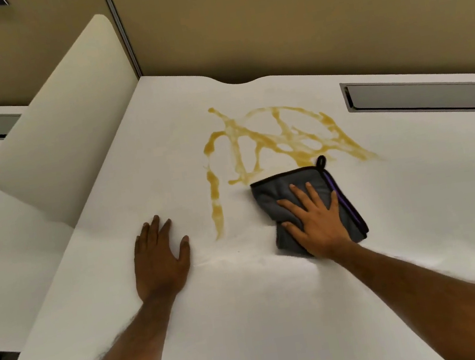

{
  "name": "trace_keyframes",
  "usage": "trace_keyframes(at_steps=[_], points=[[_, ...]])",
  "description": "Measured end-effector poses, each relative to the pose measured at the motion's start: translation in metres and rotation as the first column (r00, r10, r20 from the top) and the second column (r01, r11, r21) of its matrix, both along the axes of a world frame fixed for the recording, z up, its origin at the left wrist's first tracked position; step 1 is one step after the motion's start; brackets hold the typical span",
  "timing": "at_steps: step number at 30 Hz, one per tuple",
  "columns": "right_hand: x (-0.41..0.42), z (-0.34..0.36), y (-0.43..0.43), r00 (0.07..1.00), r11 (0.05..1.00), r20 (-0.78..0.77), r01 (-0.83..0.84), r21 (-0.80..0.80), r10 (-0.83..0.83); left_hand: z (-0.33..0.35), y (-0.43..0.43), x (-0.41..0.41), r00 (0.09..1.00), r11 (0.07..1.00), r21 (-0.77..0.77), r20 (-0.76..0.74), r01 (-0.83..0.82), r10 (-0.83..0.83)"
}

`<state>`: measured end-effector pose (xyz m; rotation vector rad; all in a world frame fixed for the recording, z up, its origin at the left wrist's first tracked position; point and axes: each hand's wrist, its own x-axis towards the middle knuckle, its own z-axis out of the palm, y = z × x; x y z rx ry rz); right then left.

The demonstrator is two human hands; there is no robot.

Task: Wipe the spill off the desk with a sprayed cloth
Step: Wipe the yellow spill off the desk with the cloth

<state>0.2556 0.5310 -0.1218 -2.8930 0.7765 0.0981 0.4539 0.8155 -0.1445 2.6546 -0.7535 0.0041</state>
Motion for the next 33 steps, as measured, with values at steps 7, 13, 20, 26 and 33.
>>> trace_keyframes(at_steps=[7,13,20,26,33], points=[[0.078,-0.002,0.045,0.99,0.994,-0.086,0.108,-0.019,-0.11,-0.001,-0.001,0.0,1.0,1.0,0.01,0.008,-0.009,0.009],[0.037,-0.001,0.025,0.991,0.991,-0.009,-0.133,0.021,0.133,0.0,-0.001,-0.001,1.0,1.0,0.005,0.004,-0.01,0.01],[0.094,0.002,0.068,0.99,0.993,-0.097,0.109,0.032,-0.106,0.001,-0.001,-0.002,1.0,1.0,-0.014,0.001,-0.026,0.026],[0.063,-0.003,0.08,0.955,0.955,0.02,-0.296,0.019,0.295,0.0,-0.001,0.001,1.0,1.0,-0.006,-0.001,-0.026,0.026],[0.094,0.001,0.038,0.996,1.0,-0.091,-0.003,-0.002,0.003,0.001,-0.003,0.0,0.998,0.998,-0.007,-0.033,-0.057,0.057]])
